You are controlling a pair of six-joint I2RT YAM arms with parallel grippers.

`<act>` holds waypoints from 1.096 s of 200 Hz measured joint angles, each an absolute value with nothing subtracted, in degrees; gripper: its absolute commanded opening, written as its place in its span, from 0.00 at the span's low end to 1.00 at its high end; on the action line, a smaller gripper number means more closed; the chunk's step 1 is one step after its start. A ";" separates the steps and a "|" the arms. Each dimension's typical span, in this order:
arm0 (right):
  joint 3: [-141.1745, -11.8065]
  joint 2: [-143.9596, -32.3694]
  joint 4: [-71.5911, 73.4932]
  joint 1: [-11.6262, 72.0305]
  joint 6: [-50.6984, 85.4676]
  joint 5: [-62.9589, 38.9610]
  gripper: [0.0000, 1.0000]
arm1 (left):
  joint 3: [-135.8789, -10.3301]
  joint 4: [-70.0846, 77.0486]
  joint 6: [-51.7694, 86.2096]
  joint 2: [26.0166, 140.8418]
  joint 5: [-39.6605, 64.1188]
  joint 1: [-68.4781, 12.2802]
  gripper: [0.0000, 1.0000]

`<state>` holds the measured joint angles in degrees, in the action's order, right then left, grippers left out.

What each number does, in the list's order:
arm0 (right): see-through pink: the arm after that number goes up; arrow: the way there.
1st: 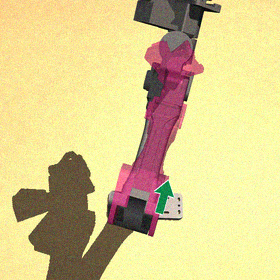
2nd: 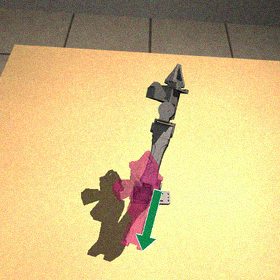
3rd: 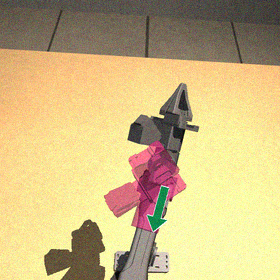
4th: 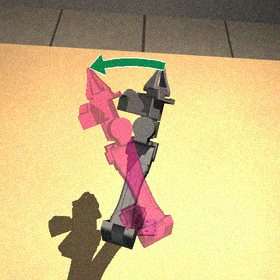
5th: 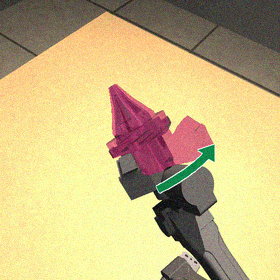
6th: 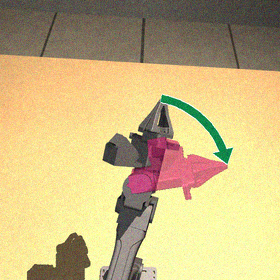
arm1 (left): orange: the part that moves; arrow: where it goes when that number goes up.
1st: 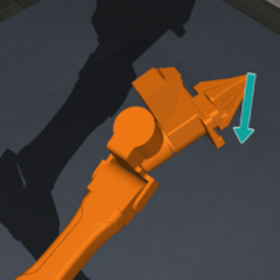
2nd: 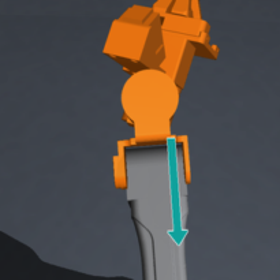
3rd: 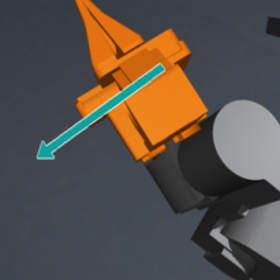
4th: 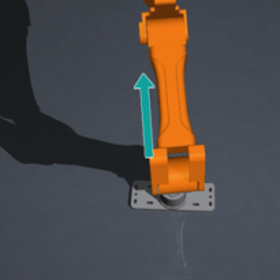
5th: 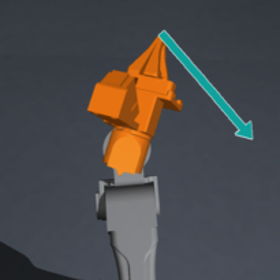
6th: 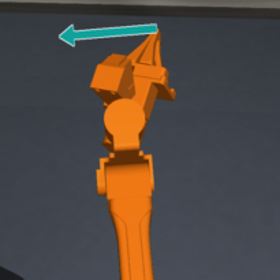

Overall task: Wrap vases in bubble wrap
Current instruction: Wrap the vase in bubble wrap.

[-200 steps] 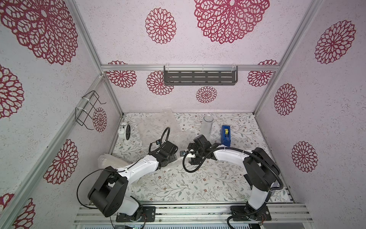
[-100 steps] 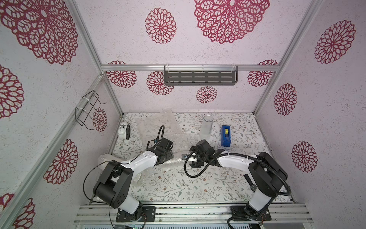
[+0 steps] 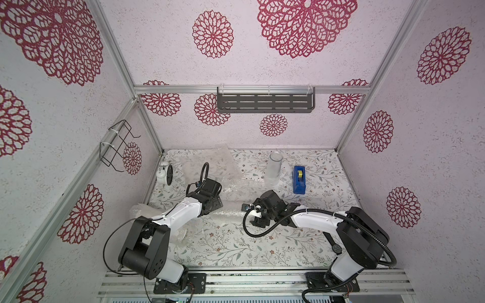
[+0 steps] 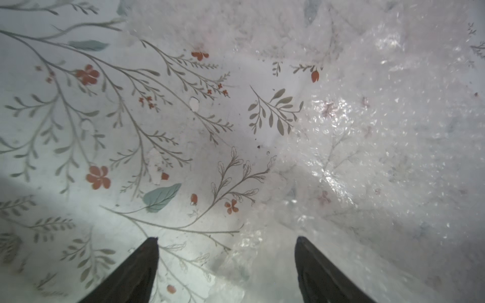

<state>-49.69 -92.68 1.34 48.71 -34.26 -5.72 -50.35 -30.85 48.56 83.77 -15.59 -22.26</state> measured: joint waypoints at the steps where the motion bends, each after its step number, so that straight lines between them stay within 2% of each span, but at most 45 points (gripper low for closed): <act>1: -49.67 -92.62 1.32 48.77 -33.95 -5.61 0.80 | -50.37 -31.00 48.42 83.44 -15.70 -22.24 0.86; 38: -49.63 -92.23 1.06 50.65 -25.56 -3.99 0.77 | -49.39 -30.83 48.42 72.73 -15.59 -21.69 0.87; 61: -50.09 -92.33 0.58 51.55 -20.18 -2.98 0.74 | -49.01 -30.87 48.69 70.50 -15.07 -21.74 0.87; 143: -50.87 -92.99 0.60 52.23 1.43 -2.98 0.74 | -47.44 -30.70 49.60 74.98 -13.08 -23.94 0.88; 219: -47.05 -92.99 8.69 51.79 19.79 -4.45 0.73 | -51.75 -27.20 49.69 81.76 -10.92 -26.55 0.89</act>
